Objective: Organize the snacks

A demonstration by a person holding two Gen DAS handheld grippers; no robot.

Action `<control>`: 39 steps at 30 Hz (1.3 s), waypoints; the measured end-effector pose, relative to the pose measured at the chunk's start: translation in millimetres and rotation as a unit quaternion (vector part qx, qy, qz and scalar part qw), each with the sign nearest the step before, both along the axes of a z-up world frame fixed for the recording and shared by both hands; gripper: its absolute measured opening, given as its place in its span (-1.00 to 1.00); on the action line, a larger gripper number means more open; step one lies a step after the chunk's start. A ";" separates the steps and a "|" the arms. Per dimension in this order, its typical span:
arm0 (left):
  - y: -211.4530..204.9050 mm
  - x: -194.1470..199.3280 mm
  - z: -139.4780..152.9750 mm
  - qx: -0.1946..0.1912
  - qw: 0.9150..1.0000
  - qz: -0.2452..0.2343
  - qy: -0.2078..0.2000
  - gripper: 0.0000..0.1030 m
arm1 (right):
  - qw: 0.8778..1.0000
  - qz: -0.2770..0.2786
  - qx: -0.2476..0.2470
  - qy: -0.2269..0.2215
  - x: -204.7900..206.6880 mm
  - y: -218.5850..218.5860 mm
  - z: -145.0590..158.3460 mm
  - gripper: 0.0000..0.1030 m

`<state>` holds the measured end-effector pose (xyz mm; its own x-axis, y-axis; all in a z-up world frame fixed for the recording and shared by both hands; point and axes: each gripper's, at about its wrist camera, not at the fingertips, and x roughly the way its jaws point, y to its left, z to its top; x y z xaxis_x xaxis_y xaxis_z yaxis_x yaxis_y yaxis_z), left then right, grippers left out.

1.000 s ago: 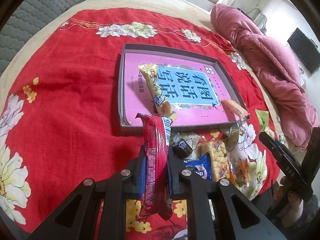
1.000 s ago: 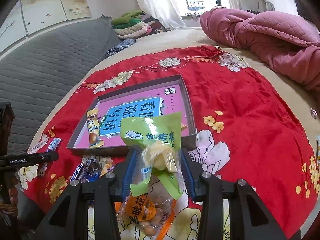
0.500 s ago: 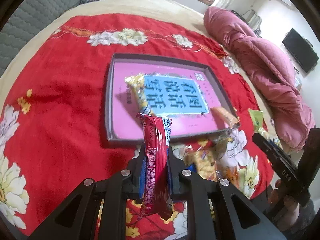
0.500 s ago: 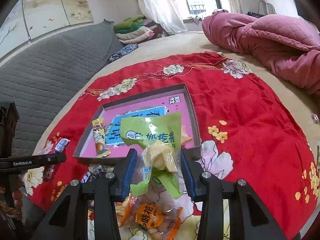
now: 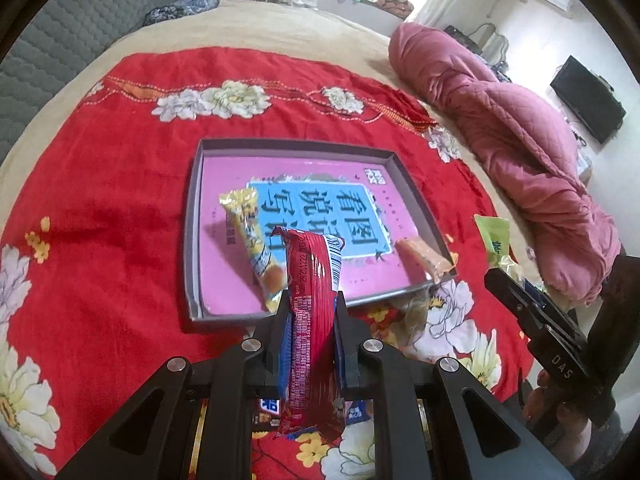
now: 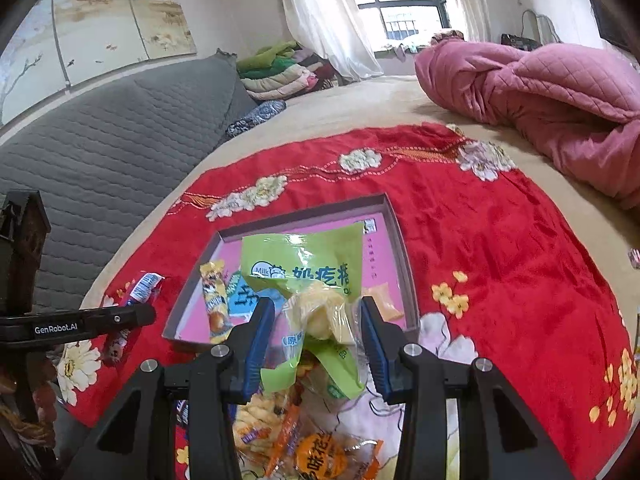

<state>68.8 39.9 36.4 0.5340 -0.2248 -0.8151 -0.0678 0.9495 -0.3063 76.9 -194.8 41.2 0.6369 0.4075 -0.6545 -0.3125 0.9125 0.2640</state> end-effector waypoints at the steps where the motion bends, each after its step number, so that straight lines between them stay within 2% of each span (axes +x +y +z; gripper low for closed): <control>1: 0.0 1.6 2.2 0.000 1.000 0.000 -0.001 -0.67 | 1.000 0.001 0.002 -0.002 1.6 1.7 2.1 -0.16; 8: -0.2 11.2 16.4 0.002 1.000 0.000 -0.017 -0.67 | 1.000 0.005 0.005 -0.016 8.4 12.1 16.3 -0.16; 21: 5.8 28.0 23.1 -0.010 1.000 0.008 -0.018 -0.67 | 0.999 0.014 0.012 -0.034 19.5 27.3 34.3 -0.16; 29: 11.9 45.7 25.8 -0.017 0.999 0.018 -0.027 -0.67 | 0.999 0.010 0.013 -0.033 36.2 33.2 33.0 -0.16; 39: 7.1 59.9 8.9 -0.019 0.999 0.020 -0.016 -0.67 | 0.999 0.011 0.003 -0.030 49.8 41.8 25.6 -0.16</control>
<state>128.7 47.0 45.3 0.5692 -0.2336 -0.7883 -0.0942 0.9339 -0.3448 126.7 -153.0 66.8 0.6662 0.4256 -0.6123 -0.3474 0.9037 0.2501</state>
